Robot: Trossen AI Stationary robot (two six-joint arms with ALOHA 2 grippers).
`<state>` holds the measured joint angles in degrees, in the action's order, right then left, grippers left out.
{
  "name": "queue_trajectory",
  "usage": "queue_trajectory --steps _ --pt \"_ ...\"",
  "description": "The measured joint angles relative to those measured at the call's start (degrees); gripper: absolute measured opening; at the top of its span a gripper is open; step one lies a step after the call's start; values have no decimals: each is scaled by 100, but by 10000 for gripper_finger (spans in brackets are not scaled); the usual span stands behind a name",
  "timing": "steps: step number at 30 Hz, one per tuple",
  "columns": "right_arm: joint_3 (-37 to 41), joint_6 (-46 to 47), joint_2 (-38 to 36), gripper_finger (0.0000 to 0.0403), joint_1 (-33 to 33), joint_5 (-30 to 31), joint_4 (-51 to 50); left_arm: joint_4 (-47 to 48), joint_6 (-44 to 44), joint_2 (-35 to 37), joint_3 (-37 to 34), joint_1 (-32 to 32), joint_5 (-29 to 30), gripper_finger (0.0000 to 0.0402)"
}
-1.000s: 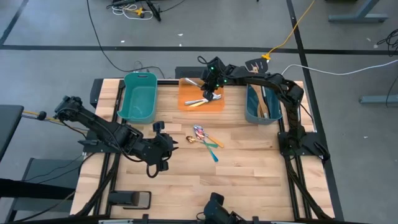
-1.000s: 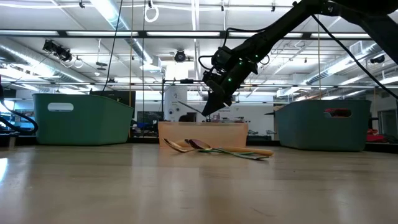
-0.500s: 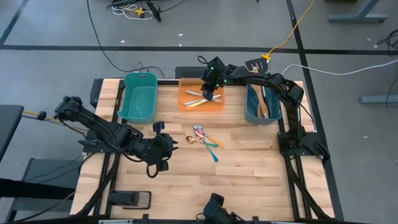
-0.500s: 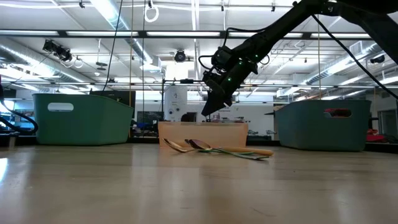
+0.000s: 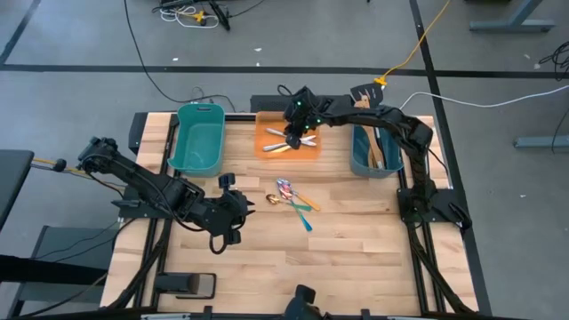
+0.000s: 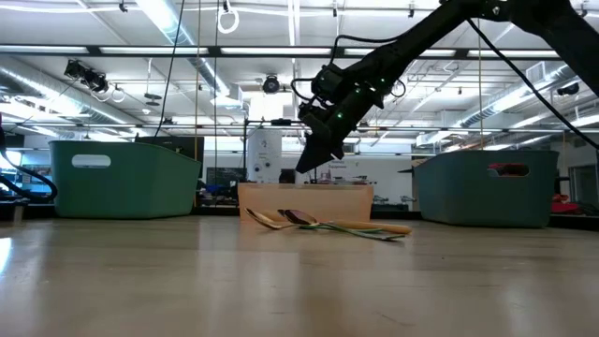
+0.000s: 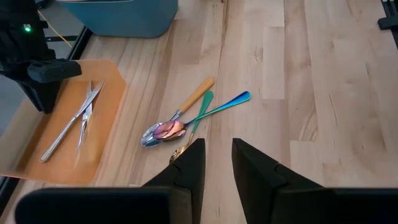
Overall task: Pick & Place Kitchen Items
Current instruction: Put the blue spoon into the green bin
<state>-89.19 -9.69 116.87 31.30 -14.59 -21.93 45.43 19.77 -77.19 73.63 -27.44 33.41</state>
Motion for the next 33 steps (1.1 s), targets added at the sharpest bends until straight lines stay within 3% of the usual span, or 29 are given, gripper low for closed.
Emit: queue_trajectory --steps 8,16,33 --pt "2 24 -200 96 -369 4 -388 -17 -244 0 0 0 0 85" --pt "2 477 -618 96 -872 14 -1451 -125 -247 0 2 0 -2 85" --pt "6 1331 -895 96 -2677 243 -2695 -133 -255 0 4 0 -2 85"
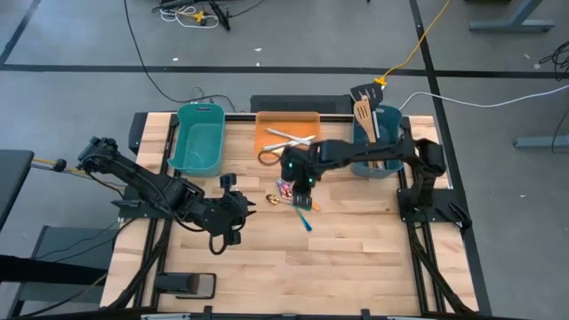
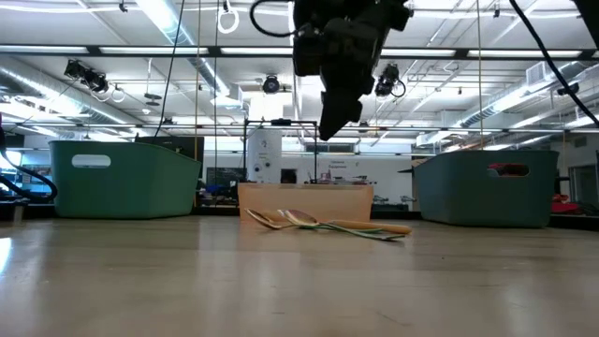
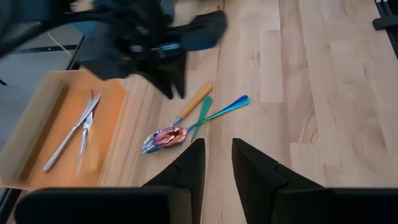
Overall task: Pick & Place Kitchen Items
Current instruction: Put the blue spoon into the green bin
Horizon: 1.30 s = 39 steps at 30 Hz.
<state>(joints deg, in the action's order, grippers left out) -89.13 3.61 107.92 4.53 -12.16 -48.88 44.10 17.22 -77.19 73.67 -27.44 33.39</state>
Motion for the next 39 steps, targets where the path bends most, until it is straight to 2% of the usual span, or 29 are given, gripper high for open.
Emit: queue_trajectory --steps 5,14,24,28,39 --pt "1 540 0 96 -430 268 -111 -2 0 0 0 0 0 85" --pt "-1 1124 0 96 -944 342 -252 0 2 0 0 0 0 85" --pt "49 2459 2 96 -1250 1401 -243 0 10 0 0 0 0 85" --pt "320 2799 4 96 -1250 1526 -208 0 11 0 0 0 0 85" --pt "1198 3279 13 96 -1237 1444 1029 0 11 0 0 0 -3 85"
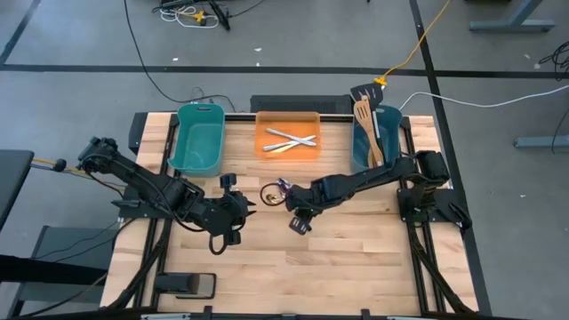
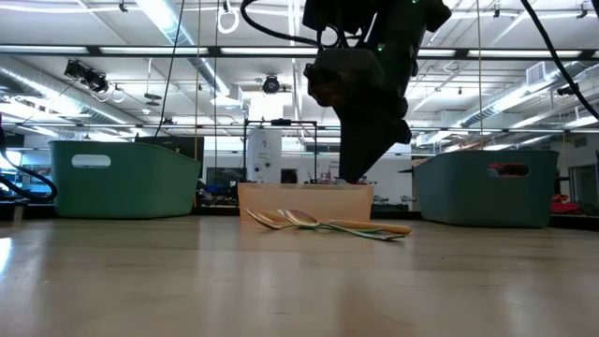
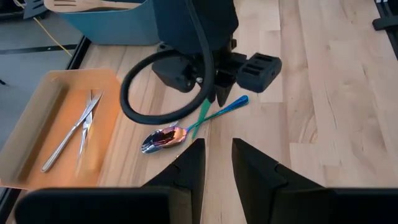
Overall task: Pick & Place Kitchen Items
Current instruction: Put the blue spoon into the green bin
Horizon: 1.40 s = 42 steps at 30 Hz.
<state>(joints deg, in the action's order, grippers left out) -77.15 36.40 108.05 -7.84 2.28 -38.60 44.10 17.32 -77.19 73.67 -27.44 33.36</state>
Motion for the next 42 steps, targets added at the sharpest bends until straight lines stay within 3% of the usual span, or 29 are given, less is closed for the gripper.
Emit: queue_trajectory --steps 13,25,42 --pt "663 232 0 96 2 59 1157 -2 2 0 0 -1 0 85" --pt "779 239 42 96 2 507 1342 -23 4 0 0 0 0 85" --pt "783 363 302 96 26 550 1390 -225 4 0 -4 -2 -40 85"
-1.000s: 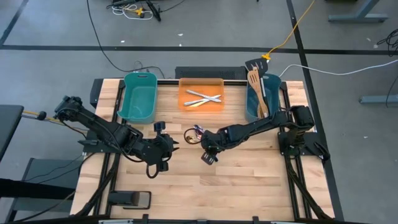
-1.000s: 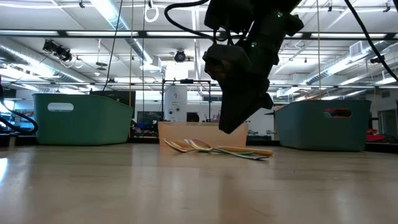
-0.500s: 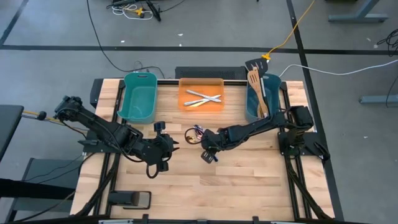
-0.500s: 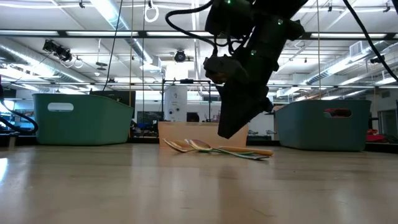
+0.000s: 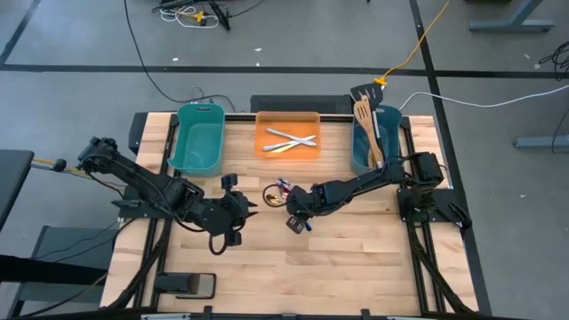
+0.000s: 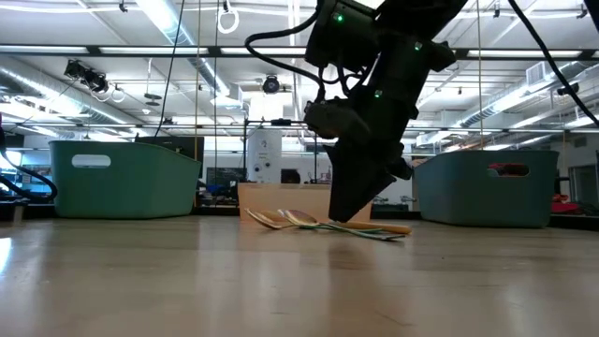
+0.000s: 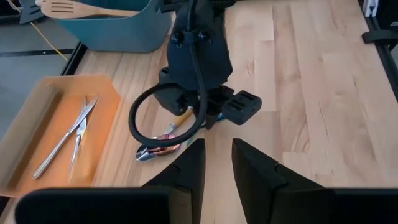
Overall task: Pick & Place Kitchen Items
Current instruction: Put the blue spoon into the green bin
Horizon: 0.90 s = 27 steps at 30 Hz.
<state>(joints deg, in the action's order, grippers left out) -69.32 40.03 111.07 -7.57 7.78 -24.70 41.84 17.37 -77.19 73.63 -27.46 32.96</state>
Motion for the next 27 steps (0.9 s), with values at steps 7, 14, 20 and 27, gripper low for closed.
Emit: queue_trajectory --steps 7,14,20,27 --pt "0 2 0 96 4 38 -80 -176 0 0 0 0 -20 85" --pt "0 6 0 96 4 82 -156 -179 0 0 0 0 -21 85" --pt "7 33 0 96 4 181 -139 -183 -2 0 0 0 -21 85" --pt "455 155 -20 96 22 107 509 -181 -2 0 0 2 -21 85"
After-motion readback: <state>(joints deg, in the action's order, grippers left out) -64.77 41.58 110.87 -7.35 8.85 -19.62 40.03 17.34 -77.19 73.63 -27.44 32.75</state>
